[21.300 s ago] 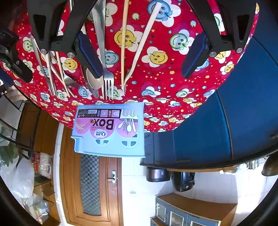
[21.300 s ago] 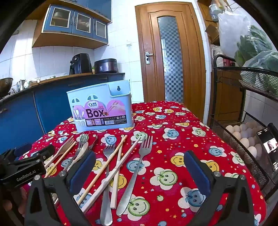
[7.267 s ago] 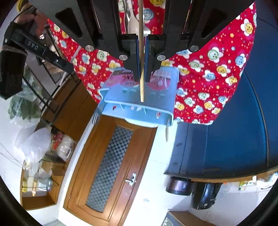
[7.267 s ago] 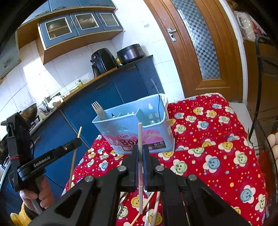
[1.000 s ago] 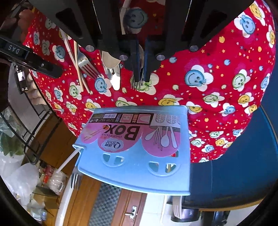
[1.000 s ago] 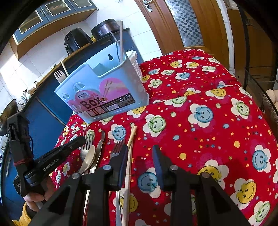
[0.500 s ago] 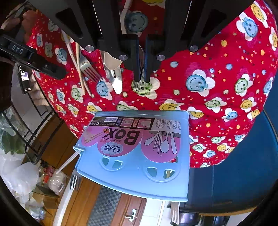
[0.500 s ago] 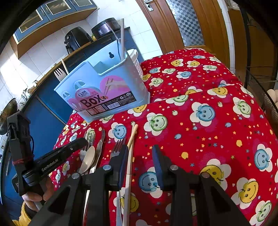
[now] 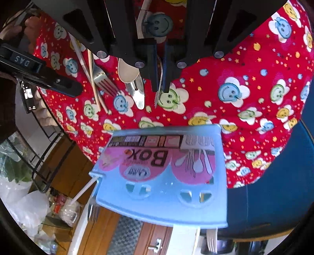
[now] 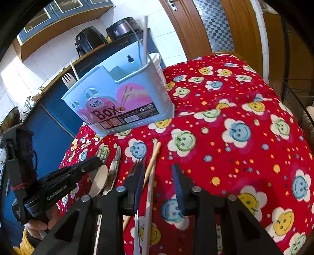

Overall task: Organize utensils
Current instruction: 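Close the left tool on the metal utensil while the right tool closes on the chopstick, then lift both held utensils and carry them over the blue box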

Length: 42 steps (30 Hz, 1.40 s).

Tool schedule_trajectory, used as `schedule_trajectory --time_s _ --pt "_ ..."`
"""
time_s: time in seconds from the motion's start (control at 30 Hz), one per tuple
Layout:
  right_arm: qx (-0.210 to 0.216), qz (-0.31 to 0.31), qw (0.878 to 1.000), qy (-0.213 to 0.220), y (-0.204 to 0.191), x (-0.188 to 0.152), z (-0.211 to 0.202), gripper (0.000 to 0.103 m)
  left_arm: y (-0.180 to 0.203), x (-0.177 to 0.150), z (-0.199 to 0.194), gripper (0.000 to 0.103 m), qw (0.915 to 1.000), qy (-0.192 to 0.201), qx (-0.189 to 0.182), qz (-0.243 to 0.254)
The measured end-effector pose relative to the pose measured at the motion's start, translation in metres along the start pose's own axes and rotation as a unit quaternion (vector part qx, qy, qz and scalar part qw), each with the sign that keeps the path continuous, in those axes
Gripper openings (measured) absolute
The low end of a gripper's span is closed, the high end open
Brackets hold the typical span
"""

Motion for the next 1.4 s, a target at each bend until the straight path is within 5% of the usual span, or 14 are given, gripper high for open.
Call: schedule_trajectory --time_s 0.3,0.43,0.53,1.4 --pt "0.003 0.009 0.999 -0.041 -0.004 0.004 0.034 0.032 -0.011 0.029 -0.034 0.002 0.9954 0.091 0.03 -0.007" --pt "-0.007 0.009 0.999 -0.042 0.0 0.009 0.042 0.012 -0.011 0.042 -0.045 0.002 0.992 0.121 0.035 -0.005" --pt "-0.003 0.014 0.999 -0.036 0.002 0.012 0.041 0.011 -0.014 0.05 -0.053 0.002 0.9887 0.143 0.046 -0.006" --pt "0.032 -0.039 0.989 0.141 -0.035 0.078 -0.06 0.006 -0.015 0.114 -0.142 0.002 0.9556 0.282 0.085 0.013"
Point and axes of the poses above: each gripper's, at about its wrist camera, not at the fingertips, and z roughly the way its jaws point, y to its right, x to its top, the point moved 7 cm from there along z, roughly the way its jaws point, and after that the axes turned 10 degrees about y, right-handed, at the moved point
